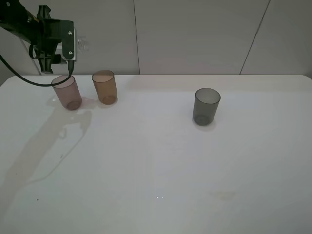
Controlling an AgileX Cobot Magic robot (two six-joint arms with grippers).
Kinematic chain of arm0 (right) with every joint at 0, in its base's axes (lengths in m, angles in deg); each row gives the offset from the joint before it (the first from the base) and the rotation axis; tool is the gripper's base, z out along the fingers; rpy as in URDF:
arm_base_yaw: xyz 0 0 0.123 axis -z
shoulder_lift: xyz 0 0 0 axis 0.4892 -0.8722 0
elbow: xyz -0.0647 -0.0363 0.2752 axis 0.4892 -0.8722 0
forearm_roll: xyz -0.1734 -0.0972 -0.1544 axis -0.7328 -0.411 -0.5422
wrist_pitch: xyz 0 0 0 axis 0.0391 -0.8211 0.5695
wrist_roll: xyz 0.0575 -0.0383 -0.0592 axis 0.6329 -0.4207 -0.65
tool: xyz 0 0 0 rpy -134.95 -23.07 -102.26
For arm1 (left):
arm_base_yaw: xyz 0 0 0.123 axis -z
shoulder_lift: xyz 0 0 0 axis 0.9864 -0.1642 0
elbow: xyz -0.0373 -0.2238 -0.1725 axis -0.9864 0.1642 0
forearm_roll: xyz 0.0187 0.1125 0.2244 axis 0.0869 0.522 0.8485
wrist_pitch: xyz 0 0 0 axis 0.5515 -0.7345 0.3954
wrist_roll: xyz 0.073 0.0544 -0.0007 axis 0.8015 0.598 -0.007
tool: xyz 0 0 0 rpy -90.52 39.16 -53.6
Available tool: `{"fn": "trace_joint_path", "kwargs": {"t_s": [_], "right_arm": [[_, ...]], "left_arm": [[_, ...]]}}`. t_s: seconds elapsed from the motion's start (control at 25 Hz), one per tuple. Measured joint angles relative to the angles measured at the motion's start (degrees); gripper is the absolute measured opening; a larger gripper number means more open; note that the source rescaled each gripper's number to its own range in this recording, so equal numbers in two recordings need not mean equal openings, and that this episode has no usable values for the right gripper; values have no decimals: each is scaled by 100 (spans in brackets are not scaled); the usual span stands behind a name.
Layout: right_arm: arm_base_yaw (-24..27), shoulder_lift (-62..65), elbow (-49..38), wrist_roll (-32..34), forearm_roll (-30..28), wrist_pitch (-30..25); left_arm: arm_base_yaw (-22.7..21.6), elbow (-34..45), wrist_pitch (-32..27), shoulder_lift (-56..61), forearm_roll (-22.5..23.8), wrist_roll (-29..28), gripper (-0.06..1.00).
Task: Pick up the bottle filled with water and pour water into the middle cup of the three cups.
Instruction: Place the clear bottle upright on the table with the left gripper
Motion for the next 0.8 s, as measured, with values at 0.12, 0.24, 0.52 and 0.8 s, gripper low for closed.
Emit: {"fn": "trace_joint_path", "kwargs": {"t_s": [0.12, 0.24, 0.52, 0.8], "right_arm": [[0, 0, 0, 0, 0, 0], [0, 0, 0, 0, 0, 0], [0, 0, 0, 0, 0, 0], [0, 0, 0, 0, 0, 0]], "left_arm": [[-39, 0, 24, 0, 0, 191, 1], [-94, 0, 54, 0, 0, 301, 1], [-152, 0, 184, -7, 0, 571, 1], [-152, 0, 298, -156, 0, 773, 1]]}}
